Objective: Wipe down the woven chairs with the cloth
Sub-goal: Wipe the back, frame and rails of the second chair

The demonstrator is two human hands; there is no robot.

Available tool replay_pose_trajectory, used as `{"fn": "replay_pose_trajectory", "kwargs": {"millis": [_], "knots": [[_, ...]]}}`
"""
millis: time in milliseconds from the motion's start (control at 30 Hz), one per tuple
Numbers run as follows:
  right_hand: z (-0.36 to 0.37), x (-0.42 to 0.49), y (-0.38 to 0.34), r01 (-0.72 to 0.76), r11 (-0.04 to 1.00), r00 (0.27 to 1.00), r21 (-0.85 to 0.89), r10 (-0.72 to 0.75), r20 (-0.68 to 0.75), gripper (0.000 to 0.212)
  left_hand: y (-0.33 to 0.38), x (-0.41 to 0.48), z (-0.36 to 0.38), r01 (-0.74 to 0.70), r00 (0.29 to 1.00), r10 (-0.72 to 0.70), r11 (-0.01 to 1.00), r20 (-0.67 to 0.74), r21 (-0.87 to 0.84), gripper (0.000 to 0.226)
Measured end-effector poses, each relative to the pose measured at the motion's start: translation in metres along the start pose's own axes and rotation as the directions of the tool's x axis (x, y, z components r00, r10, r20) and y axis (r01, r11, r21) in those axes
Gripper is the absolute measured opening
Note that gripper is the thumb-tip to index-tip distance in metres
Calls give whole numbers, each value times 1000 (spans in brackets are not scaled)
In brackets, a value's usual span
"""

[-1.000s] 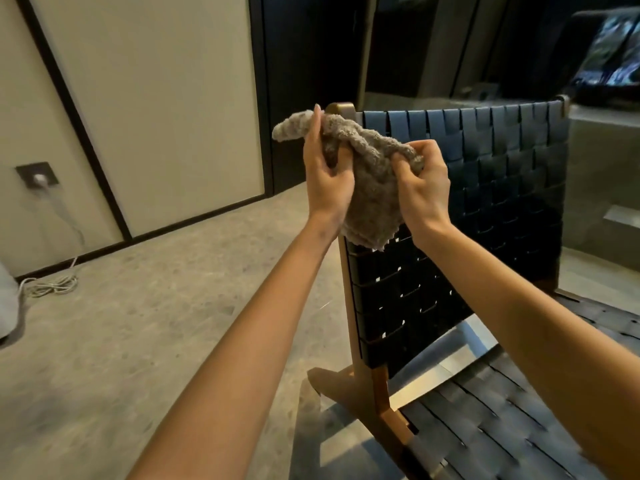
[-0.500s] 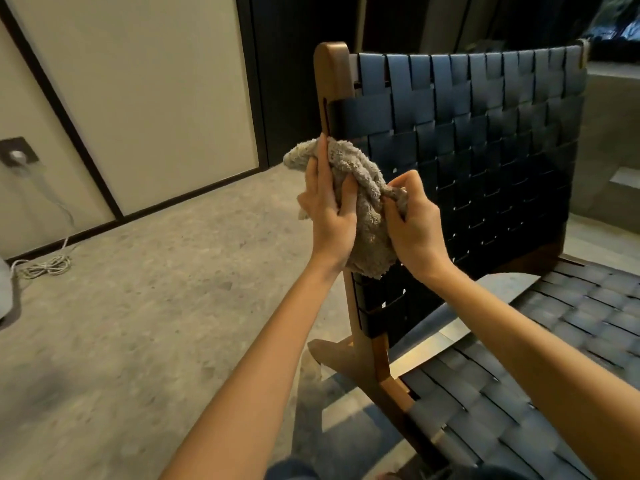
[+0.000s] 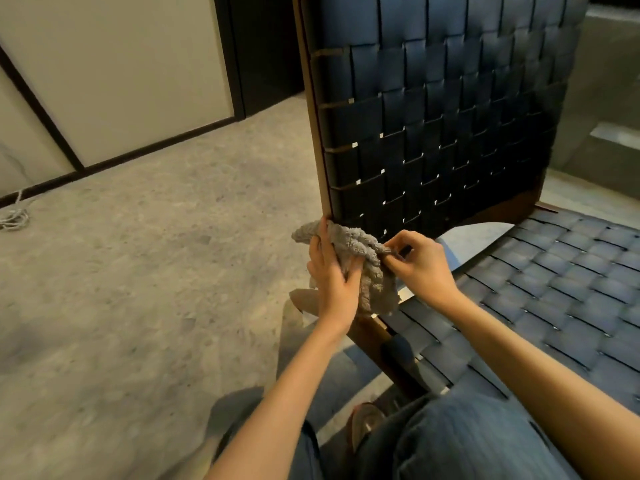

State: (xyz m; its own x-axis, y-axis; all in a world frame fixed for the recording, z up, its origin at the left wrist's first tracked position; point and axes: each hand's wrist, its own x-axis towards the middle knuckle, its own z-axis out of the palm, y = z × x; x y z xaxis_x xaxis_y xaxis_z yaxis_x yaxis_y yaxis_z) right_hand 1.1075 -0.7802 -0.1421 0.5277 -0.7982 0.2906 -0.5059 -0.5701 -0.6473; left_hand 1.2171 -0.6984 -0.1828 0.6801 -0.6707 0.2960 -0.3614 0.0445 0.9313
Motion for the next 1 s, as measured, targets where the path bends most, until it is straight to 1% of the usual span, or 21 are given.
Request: {"fn": "replay_pose_trajectory", "kwargs": {"millis": [133,267,367,467,533,600,733,900,933,1000], "knots": [[8,-16,21,-68,996,991,-63,75,108,15,-27,-31,16,90,996,-90,995,23,31,82],[19,-32,39,-153,981,969,-120,173,175,4,-49,-52,24,237,966,-236,971,107,1,87],[22,-40,44,-179,979,965,-92,193,176,4,-54,-56,25,298,951,-295,954,96,-25,89],[21,-43,43,-199,976,958,-85,212,191,4,-49,-57,26,433,897,-418,896,143,-99,89],[20,-43,43,-241,967,944,-77,252,212,3,-46,-56,24,494,864,-475,864,166,-100,88],[17,-43,42,-274,960,924,-65,281,258,7,-44,-58,21,514,850,-497,854,176,-73,83],[10,-46,34,-243,967,910,-73,253,328,12,-38,-72,13,544,808,-543,837,228,62,54],[2,-39,8,-113,992,938,-51,124,325,10,-39,-66,-27,419,881,-422,906,212,60,32],[1,-36,1,-84,996,939,-39,92,330,10,-38,-61,-36,395,895,-395,918,206,44,31],[1,-30,-14,-21,1000,941,-11,24,336,9,-35,-50,-57,328,927,-325,945,187,16,38]]}}
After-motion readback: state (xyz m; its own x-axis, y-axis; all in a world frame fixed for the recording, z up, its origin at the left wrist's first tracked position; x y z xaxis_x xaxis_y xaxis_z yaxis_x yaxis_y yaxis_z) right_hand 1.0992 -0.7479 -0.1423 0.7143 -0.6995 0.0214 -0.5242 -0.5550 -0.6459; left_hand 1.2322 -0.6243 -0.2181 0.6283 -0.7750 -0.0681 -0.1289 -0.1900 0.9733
